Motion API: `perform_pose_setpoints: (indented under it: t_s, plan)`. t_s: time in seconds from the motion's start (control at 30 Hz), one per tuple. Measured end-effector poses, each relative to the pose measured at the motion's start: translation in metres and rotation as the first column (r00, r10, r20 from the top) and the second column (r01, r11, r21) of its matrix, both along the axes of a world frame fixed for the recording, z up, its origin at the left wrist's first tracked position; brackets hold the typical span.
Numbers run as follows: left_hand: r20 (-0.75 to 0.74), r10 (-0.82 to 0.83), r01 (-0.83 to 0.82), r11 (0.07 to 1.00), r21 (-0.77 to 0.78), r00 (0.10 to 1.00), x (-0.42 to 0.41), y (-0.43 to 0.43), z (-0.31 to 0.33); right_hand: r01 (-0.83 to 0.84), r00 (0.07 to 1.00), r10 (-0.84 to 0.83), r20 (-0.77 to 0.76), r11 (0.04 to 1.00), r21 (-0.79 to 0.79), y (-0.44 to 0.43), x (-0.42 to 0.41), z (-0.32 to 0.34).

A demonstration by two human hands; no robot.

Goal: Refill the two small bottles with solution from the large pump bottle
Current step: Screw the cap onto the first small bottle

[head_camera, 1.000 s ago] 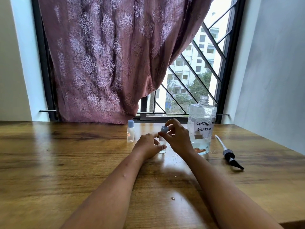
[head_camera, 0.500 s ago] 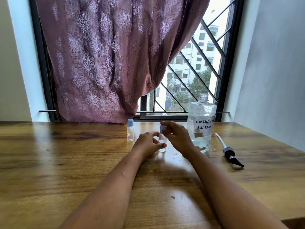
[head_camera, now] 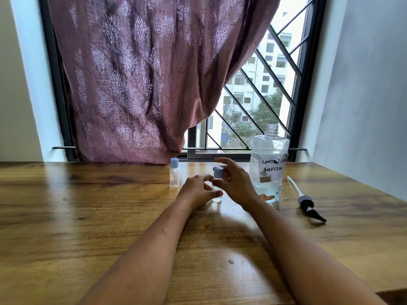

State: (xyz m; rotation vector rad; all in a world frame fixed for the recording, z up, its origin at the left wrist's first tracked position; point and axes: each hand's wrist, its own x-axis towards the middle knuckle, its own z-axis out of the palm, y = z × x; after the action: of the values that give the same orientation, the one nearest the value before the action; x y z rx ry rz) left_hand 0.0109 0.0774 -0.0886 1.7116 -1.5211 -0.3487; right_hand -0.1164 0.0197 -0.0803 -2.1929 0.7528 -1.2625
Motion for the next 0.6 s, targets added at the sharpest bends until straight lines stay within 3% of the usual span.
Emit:
perform_pose_setpoints:
  t_s: [0.2, 0.37, 0.6]
  plan:
    - [-0.012, -0.003, 0.003, 1.0, -0.003, 1.0, -0.0005, 0.0018, 0.0002, 0.084, 0.996, -0.085, 0.041, 0.996, 0.029, -0.0015, -0.0049, 0.001]
    - [-0.005, -0.005, 0.005, 1.0, -0.001, 1.0, 0.0012, -0.0004, -0.0011, -0.104, 0.994, 0.1, 0.047, 0.99, 0.096, 0.0006, -0.0014, 0.0002]
    - [-0.02, -0.022, 0.022, 1.0, 0.012, 1.0, -0.0011, -0.0024, -0.001, 0.008, 0.999, -0.011, 0.039, 0.998, 0.064, -0.0005, -0.0028, 0.0024]
